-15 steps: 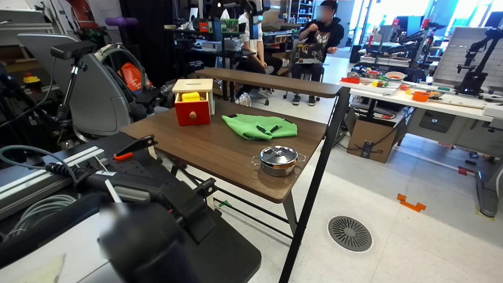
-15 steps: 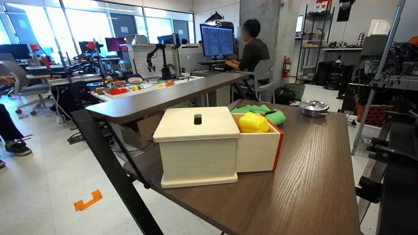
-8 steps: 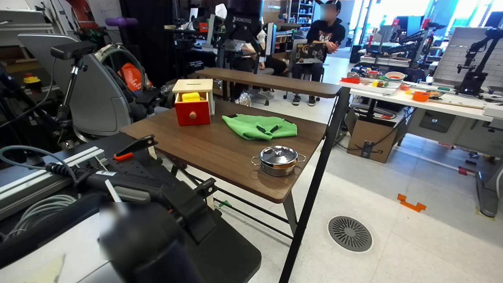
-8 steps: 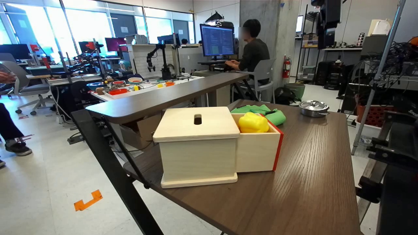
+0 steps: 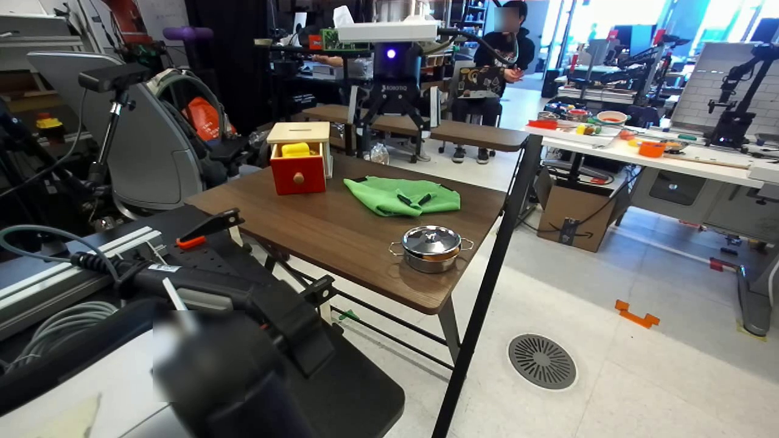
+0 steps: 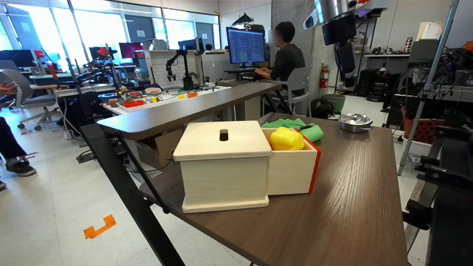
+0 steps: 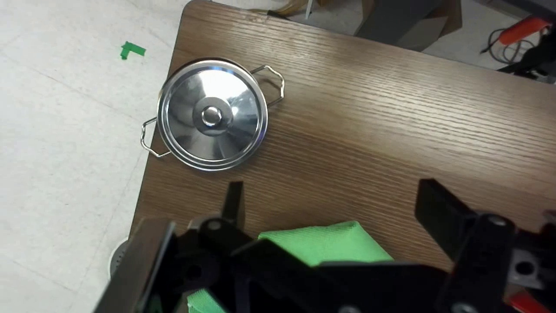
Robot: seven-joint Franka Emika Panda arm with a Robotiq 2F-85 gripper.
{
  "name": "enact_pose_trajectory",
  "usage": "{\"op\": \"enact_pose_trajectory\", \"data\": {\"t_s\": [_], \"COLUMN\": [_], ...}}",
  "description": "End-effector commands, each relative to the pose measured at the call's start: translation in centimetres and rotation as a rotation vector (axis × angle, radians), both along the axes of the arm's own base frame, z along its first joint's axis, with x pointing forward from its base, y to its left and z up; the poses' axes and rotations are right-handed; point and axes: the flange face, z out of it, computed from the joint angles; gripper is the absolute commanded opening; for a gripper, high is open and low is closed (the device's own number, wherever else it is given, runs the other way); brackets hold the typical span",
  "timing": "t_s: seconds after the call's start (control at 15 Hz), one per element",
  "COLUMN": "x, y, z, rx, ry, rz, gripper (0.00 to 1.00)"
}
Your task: Unfold the green cloth
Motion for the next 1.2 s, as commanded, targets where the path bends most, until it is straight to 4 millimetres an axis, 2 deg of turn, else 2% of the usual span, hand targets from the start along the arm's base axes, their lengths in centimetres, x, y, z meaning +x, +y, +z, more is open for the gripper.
{"op": "enact_pose_trajectory", "data": {"t_s": [0.0,0.2,0.6,1.13], "x": [1.9,3.0,5.4,6.1], "y": [1.6,2.9,5.0,7.1], "z": [-2.1,-3.6,-5.0,-9.3], "rx": [-0.074,-0.075,-0.092,-0.086], "ry": [0.016,-0.007,-0.165,-0.158], "rz": [0.021,0.041,0.149,0.243], "gripper": [1.00,1.00,1.00,1.00]}}
